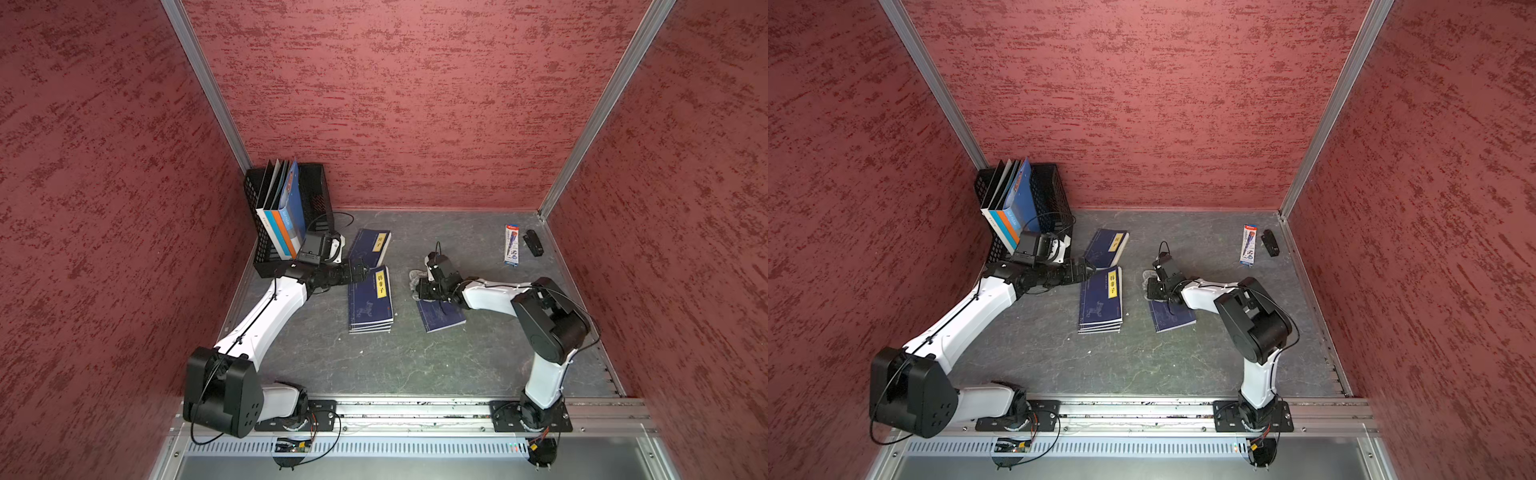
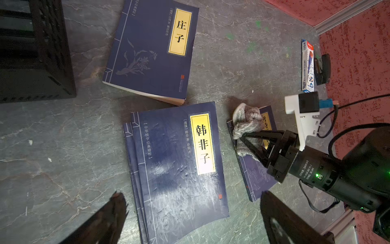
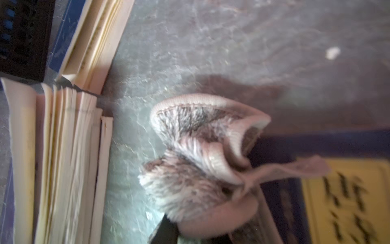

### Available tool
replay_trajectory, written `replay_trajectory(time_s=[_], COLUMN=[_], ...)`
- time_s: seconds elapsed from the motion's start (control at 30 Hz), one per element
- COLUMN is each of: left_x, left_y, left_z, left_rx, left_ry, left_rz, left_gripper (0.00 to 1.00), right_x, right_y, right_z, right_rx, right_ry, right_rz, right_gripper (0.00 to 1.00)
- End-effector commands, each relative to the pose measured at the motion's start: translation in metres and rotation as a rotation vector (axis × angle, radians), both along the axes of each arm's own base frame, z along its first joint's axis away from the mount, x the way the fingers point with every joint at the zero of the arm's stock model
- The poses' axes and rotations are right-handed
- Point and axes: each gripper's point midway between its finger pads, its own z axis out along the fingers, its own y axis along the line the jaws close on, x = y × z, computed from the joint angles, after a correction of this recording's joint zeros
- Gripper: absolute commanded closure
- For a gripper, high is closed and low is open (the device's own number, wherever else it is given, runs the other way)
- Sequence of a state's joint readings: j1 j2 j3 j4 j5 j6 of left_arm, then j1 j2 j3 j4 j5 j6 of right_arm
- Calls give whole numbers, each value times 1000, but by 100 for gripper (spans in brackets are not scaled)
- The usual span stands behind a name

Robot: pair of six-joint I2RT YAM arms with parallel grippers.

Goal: Wipe the cover of the book
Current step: Wipe the dirt from the cover of the book.

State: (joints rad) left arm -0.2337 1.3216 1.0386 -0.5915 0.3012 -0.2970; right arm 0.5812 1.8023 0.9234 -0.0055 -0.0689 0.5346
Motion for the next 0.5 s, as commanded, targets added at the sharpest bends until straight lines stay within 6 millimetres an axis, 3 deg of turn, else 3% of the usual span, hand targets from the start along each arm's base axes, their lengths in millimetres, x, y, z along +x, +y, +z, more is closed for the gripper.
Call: replay_trajectory(time_s=[0.0, 0.1, 0.23, 0.33, 0.47], left_x=[1, 3, 4, 6, 7], left_y=[5, 5, 4, 3, 2], left_z=[7, 3, -1, -1, 0], left_rx=[15, 11, 4, -1, -2], left_ry=[-30, -21, -10, -11, -10], left_rz=[-3, -6, -6, -5, -9], left_gripper=[0, 0, 0, 0, 0], right_x=[-73, -103, -123, -114, -74], right_y=[-58, -74, -89, -89, -73], right_z=[-49, -47, -50, -51, -50], right_rx=[-153, -136, -161, -178, -192], right_ry=[220, 252, 277, 258, 214], right_rz=[-59, -93, -121, -119, -91], right_gripper=[84, 84, 83, 82, 83])
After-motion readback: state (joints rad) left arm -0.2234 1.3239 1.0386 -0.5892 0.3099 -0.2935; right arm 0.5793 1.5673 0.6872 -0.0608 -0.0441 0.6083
